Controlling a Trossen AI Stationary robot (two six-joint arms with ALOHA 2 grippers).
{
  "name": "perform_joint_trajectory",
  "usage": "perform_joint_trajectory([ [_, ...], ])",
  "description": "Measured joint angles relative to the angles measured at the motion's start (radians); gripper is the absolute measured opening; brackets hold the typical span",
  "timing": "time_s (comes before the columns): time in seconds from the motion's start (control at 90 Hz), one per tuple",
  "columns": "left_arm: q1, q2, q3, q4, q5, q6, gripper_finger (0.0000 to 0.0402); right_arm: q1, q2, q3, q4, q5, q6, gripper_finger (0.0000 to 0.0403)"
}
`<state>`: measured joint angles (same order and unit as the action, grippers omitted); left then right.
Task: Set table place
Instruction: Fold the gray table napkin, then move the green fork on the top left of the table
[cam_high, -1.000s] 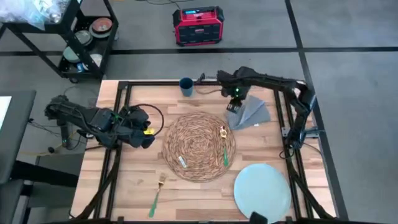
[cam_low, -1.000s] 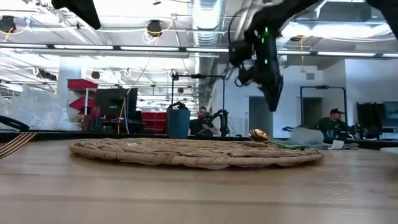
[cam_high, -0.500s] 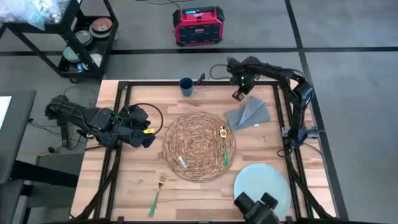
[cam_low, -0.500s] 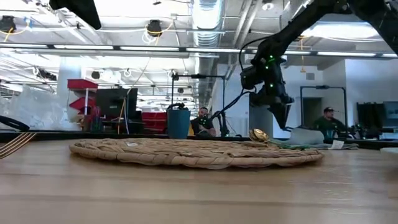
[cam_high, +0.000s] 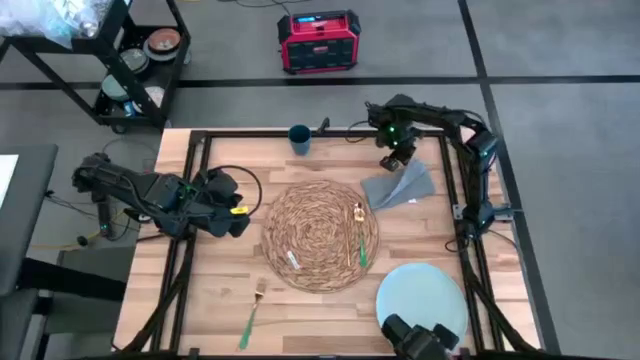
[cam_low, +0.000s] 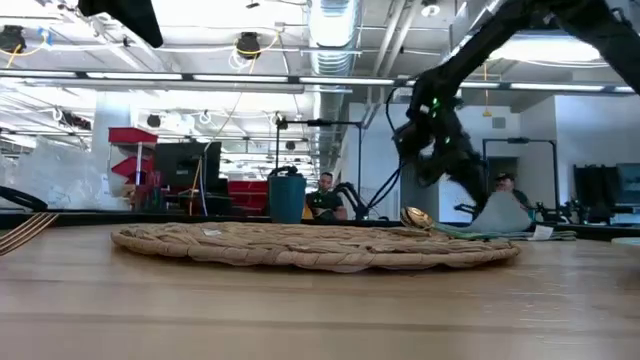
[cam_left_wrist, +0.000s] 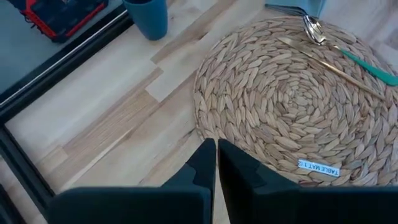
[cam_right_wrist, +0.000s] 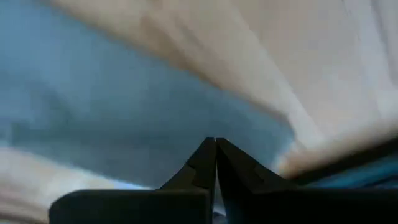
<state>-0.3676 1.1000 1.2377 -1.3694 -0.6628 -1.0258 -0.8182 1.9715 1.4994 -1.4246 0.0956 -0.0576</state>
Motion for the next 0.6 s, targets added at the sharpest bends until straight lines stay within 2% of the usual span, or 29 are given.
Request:
perform_joint_trajectory([
  [0.156, 0.000, 0.000, 0.000, 0.000, 0.000, 0.026, 0.0000, 0.020, -0.138, 0.000, -0.020, -0.046, 0.059, 0.0000],
  [0.278, 0.000, 0.000, 0.000, 0.000, 0.000, 0.055, 0.0000, 0.051, -0.198, 0.000, 0.070, -0.080, 0.001, 0.0000],
  [0.378, 0.000, 0.000, 0.000, 0.000, 0.000, 0.057, 0.0000, 0.060, -0.189, 0.001, 0.134, -0.086, -0.012, 0.0005],
  [0.6, 0.000, 0.000, 0.000, -0.002, 0.000, 0.011, 0.0000, 0.060, -0.094, -0.011, 0.115, -0.089, 0.059, 0.0001],
])
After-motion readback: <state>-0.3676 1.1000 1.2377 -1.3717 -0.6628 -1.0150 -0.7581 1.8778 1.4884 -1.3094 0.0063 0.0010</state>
